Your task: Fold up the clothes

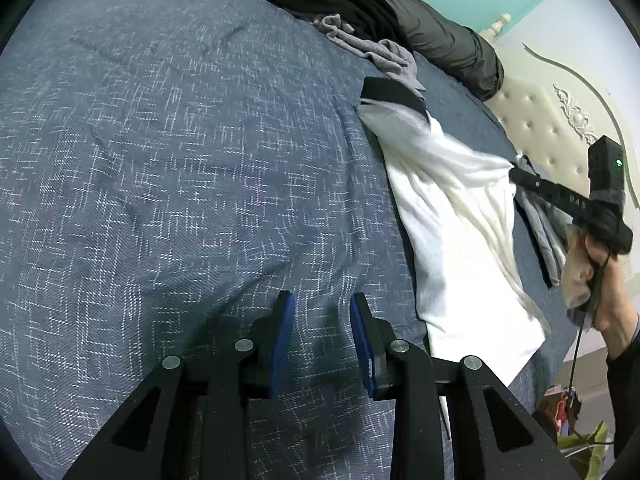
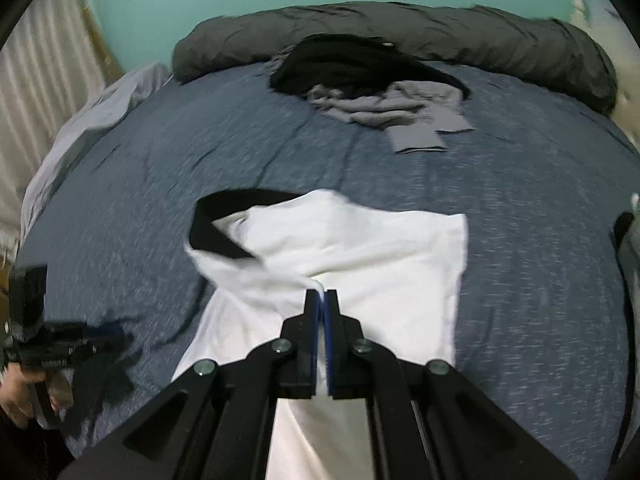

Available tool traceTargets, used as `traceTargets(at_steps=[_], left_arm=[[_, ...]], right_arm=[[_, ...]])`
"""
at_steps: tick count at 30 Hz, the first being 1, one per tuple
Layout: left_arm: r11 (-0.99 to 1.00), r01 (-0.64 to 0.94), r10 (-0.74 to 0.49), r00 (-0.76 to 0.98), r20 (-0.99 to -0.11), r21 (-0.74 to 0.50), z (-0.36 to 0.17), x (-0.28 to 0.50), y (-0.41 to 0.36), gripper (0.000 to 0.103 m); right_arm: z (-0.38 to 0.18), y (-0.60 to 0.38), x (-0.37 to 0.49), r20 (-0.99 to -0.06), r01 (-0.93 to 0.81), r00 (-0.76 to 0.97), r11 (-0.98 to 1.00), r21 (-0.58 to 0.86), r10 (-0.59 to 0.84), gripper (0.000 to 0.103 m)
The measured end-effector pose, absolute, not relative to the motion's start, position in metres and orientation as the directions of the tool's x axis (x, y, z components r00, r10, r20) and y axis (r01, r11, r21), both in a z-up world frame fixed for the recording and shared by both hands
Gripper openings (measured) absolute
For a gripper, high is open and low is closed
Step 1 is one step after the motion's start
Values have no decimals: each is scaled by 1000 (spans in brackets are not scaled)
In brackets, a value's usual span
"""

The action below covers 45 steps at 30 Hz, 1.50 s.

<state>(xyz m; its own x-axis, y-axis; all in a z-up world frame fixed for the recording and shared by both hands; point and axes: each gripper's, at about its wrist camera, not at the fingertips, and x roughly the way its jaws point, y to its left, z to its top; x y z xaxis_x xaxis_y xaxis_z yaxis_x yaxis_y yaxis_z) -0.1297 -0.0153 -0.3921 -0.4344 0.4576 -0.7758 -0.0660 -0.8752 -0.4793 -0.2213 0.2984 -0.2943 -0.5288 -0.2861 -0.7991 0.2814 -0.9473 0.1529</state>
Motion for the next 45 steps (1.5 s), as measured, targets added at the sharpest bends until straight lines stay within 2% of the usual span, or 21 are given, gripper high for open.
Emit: traceTargets(at_steps=[6, 15, 21, 24, 26, 28, 30, 39, 41, 43, 45], left_arm=[[-875, -65, 458, -431, -777, -480, -394, -128, -16, 31], [-877, -61, 455, -425, -783, -477, -397, -128, -14, 31], [-876, -65, 458, -426, -780, -479, -395, -128, -11, 31], [-874, -73, 464, -423, -778, -481, -394, -127, -7, 31], [-871, -81, 472, -419, -776, -485, -394, -127, -4, 31], [-860, -89, 491, -413, -767, -502, -392, -125, 1, 31], [-852, -107, 508, -409, -758, -513, -389, -123, 9, 31], [-805, -161, 588, -349, -730, -571, -390, -112, 50, 31], [-795, -174, 602, -336, -724, -581, -390, -111, 58, 31], [-789, -186, 612, -321, -723, -585, -392, -109, 67, 31], [-788, -191, 614, -310, -726, -585, -394, -107, 71, 31]], right_arm=[[-295, 342, -243, -802, 162, -552, -973, 166, -229, 2], [-325, 366, -270, -852, 69, -511, -994, 90, -113, 2], [-330, 371, -259, -855, 58, -486, -983, 175, -181, 3], [-328, 374, -249, -847, 54, -481, -972, 229, -227, 6], [-327, 376, -243, -840, 51, -478, -963, 265, -257, 20], [-325, 378, -237, -832, 48, -475, -953, 300, -286, 28], [-324, 380, -230, -823, 45, -473, -941, 335, -316, 30], [-346, 378, -204, -835, 36, -405, -919, 393, -373, 28], [-350, 379, -203, -837, 27, -395, -916, 401, -378, 10], [-349, 381, -202, -833, 29, -407, -917, 398, -374, 3], [-348, 385, -202, -828, 19, -424, -918, 396, -366, 3]])
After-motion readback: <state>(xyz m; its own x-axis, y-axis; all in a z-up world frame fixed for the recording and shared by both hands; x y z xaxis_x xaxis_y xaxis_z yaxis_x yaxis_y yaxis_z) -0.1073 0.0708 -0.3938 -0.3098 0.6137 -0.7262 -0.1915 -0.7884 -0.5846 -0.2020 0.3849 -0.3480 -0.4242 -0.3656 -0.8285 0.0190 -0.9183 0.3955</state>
